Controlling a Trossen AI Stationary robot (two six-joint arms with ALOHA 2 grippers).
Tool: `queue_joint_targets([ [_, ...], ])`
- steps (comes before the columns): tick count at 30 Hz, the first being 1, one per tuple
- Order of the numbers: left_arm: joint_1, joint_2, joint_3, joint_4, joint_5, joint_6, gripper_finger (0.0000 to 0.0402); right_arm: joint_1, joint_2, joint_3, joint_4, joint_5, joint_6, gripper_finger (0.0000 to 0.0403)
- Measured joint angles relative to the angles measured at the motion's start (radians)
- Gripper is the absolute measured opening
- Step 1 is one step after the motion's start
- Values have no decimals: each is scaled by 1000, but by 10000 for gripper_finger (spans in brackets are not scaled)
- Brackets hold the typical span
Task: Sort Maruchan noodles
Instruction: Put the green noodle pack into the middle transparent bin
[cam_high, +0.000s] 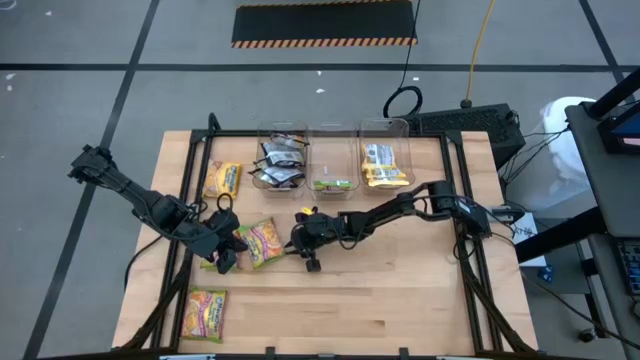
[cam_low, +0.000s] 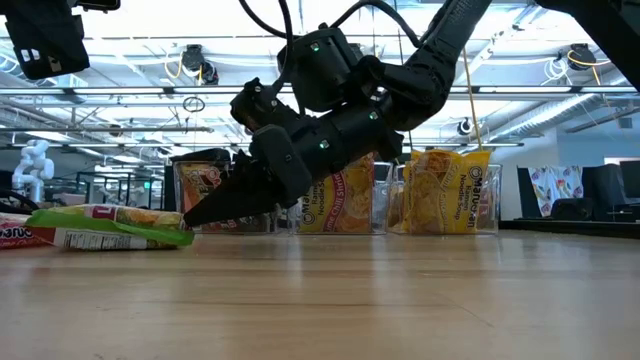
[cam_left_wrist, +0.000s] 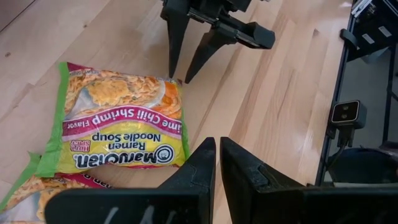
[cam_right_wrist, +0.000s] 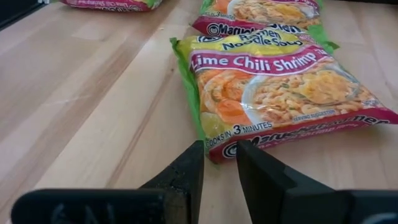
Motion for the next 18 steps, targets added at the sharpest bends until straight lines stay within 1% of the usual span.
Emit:
queue_joint_targets([
  [5,0,0,0,0,0,0,28,12,4,0,4,-2,0,89],
  [8,0,0,0,0,0,0,28,21,31,2,40,-3,1,89],
  [11,0,0,0,4,0,0,28,27,65,22,45,0,1,89],
  [18,0,0,0,8,0,-1,28,23,71,72,41,2,0,89],
])
